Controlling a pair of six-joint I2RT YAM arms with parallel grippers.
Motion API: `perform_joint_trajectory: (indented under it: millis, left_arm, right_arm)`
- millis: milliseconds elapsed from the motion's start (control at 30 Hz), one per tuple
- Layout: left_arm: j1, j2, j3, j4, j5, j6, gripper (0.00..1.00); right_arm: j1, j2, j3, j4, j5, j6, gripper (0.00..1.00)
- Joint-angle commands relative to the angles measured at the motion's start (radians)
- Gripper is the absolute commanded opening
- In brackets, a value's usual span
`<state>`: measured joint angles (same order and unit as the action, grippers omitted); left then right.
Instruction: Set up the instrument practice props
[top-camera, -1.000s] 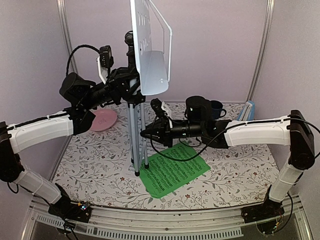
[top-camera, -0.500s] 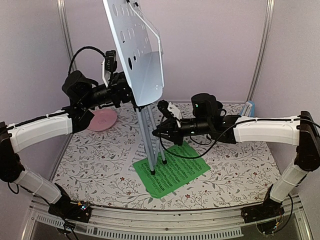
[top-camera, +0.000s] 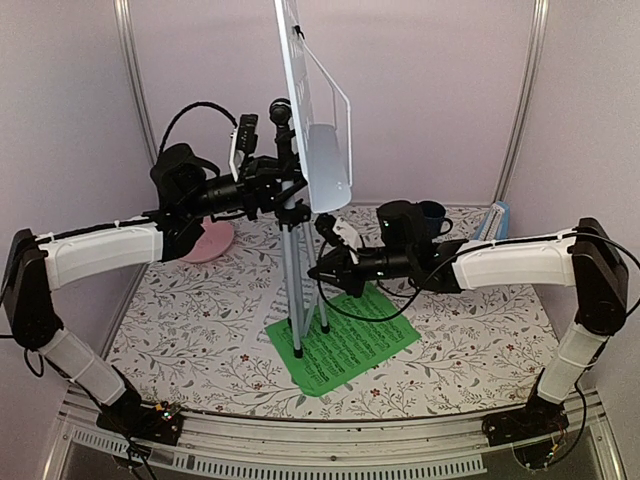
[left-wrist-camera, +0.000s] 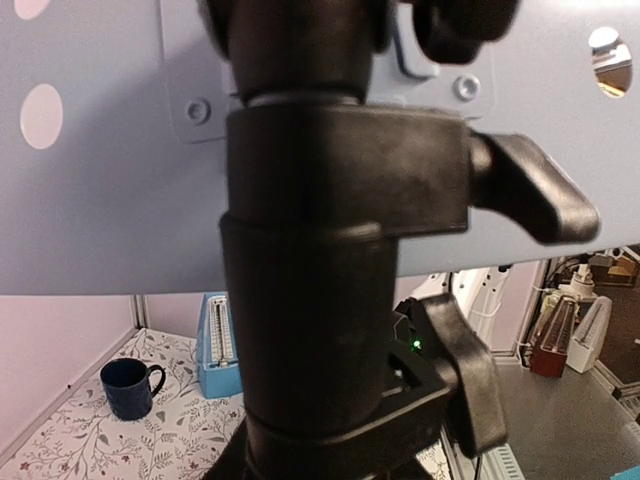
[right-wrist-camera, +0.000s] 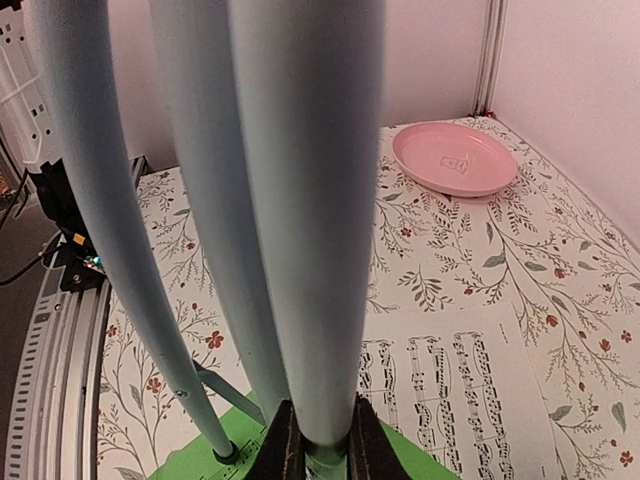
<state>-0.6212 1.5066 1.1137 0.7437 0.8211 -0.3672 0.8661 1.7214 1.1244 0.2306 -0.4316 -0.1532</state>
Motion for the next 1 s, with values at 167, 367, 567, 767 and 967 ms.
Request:
perform_joint_trajectory:
  millis: [167, 367, 567, 767, 967]
  left_arm:
    - [0.002, -0.037, 0.047, 0.144, 0.008, 0.024, 0.0]
    - [0.0, -0.06, 0.01, 0.092, -0.004, 0.066, 0.11]
    - [0.001, -0.084, -0.035, 0.08, -0.011, 0.076, 0.27]
    - [-0.008, -0.096, -0.046, 0.045, -0.02, 0.089, 0.48]
    - [-0.017, -0.13, -0.061, -0.03, -0.035, 0.143, 0.63]
  right_arm:
    - [-0.025, 0.042, -0.039, 0.085, 0.059, -0.007, 0.0]
    - [-0.024, 0.037, -0.068, 0.11, 0.038, -0.005, 0.0]
    - [-0.024, 0.016, -0.105, 0.134, 0.031, -0.004, 0.0]
    - [-0.017, 0.007, -0.115, 0.134, 0.024, -0.017, 0.0]
    - [-0.012, 0.003, -0.125, 0.139, 0.025, -0.017, 0.0]
